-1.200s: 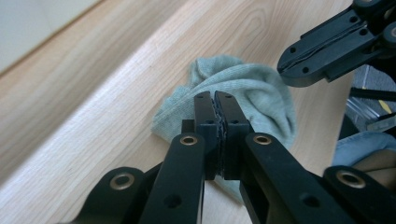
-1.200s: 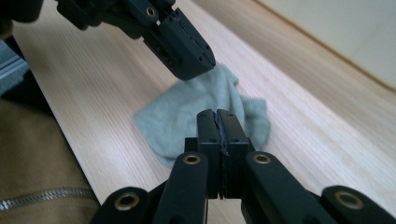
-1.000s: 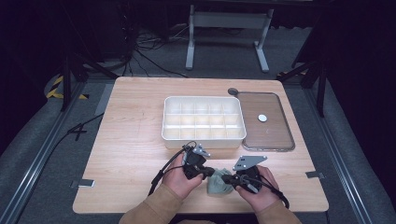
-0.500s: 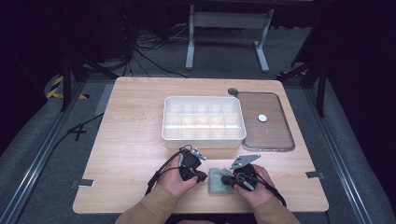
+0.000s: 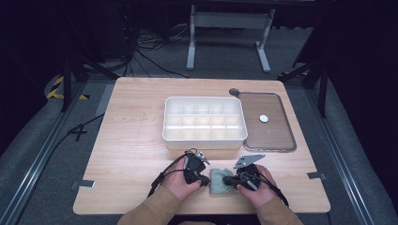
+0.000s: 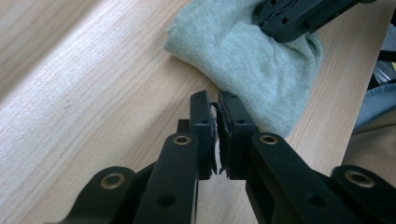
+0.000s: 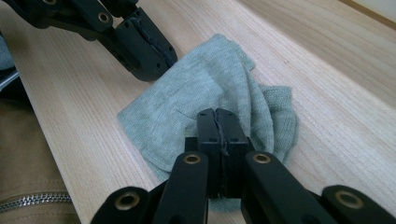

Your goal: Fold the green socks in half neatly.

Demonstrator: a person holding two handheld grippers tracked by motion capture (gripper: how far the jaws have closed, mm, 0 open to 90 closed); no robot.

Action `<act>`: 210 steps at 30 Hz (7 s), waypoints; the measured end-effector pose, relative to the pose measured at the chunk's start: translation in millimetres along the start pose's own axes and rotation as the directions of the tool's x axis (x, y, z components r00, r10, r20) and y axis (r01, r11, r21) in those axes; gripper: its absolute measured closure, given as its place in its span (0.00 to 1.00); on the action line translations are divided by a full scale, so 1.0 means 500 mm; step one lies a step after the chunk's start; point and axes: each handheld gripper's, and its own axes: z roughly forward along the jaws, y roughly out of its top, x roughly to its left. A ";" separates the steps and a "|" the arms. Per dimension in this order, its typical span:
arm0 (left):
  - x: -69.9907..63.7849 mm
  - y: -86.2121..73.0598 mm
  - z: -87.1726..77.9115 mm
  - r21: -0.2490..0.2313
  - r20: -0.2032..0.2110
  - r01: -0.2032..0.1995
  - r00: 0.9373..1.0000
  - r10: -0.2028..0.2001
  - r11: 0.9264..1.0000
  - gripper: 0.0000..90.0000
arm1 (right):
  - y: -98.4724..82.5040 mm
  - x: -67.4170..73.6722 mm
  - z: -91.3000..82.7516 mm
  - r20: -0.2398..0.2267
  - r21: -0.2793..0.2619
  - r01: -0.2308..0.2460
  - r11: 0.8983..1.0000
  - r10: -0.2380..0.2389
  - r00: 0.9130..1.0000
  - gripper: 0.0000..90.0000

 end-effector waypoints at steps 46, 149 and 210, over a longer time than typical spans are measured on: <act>-0.026 0.003 -0.023 -0.163 0.077 -0.087 0.992 0.100 0.983 1.00 | 0.019 0.022 0.026 -0.029 -0.014 0.045 0.999 -0.046 0.999 1.00; -0.092 0.050 0.018 -0.087 -0.057 -0.437 0.899 0.434 0.895 0.58 | -0.040 -0.050 -0.107 0.084 0.018 -0.124 0.992 0.122 0.989 0.86; -0.071 0.025 -0.019 -0.126 -0.128 -0.435 0.898 0.420 0.892 0.44 | -0.041 -0.067 -0.025 -0.157 -0.013 -0.297 0.955 0.291 0.944 0.76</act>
